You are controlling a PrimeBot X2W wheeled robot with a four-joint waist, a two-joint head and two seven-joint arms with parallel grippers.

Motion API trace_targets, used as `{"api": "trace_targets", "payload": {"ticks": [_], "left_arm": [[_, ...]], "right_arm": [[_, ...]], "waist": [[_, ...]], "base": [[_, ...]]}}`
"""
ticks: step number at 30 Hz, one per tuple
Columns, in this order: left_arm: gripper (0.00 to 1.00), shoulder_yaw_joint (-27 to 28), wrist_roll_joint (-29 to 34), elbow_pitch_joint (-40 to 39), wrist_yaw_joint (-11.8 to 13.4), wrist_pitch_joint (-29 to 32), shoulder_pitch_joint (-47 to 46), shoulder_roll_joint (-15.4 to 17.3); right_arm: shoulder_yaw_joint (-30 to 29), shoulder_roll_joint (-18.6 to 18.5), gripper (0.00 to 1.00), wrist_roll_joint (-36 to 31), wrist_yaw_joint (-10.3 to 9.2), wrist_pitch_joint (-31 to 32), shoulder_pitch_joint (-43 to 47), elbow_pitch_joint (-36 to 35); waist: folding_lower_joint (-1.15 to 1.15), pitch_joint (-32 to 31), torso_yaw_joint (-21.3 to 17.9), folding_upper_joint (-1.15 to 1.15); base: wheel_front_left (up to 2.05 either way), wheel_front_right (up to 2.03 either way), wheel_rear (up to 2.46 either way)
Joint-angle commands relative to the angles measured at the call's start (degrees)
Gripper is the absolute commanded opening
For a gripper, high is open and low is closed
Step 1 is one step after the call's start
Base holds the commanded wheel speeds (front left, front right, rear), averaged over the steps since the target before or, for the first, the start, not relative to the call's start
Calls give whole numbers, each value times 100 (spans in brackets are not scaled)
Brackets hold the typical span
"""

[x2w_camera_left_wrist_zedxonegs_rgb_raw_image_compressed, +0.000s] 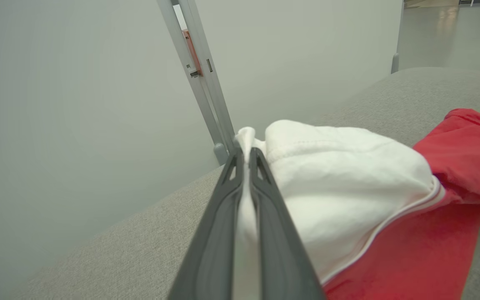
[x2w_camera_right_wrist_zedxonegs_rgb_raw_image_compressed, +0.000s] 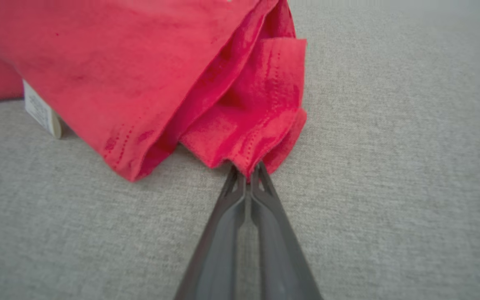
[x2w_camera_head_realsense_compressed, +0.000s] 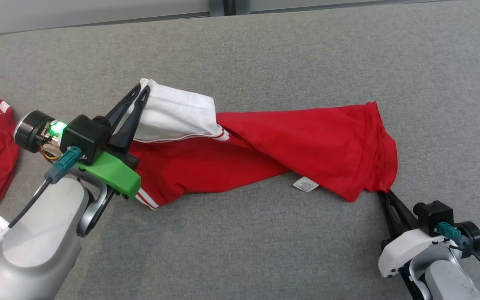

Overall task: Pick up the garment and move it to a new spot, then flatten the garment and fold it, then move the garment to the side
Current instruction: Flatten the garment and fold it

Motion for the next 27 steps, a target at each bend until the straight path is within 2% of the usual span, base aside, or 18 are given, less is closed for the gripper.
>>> {"api": "trace_targets", "payload": {"ticks": [1,5,8,15,17,20,23,27], "left_arm": [[0,84,74,-63,-3,-20,88,16],[0,292,119,-311,-13,-20,213,17],[0,524,104,-652,-74,-20,313,35],[0,976,-267,-1404,-270,6,283,124],[0,961,-502,-1425,-342,345,164,188],[0,492,-822,-1232,-497,1217,56,296],[0,-269,-1158,-1148,-557,1943,-187,408],[0,-1413,-1587,-1269,-559,2375,-411,698]], "right_arm": [[-62,-27,0,-66,-9,-2,-40,-115],[-166,-45,0,-58,-8,-3,123,-641],[-250,-105,0,80,-8,-3,170,-1298],[-456,-538,0,440,-9,-3,47,-2479],[-507,-703,0,557,-9,-2,-22,-2640],[-230,-948,0,850,-8,-2,-109,-2438],[448,-1389,0,1154,-9,83,-290,-2011],[1329,-1871,0,1543,-8,520,-339,-1605]], "waist": [[0,-8,5,0],[0,-131,-13,0],[0,-327,-61,0],[0,-820,-126,0],[0,-897,-96,0],[0,-997,-87,0],[0,-1023,-58,0],[0,-965,-3,0]], "base": [[0,0,0],[0,0,0],[0,0,0],[0,0,0],[0,0,0],[0,0,0],[0,0,0],[0,0,0]]}}
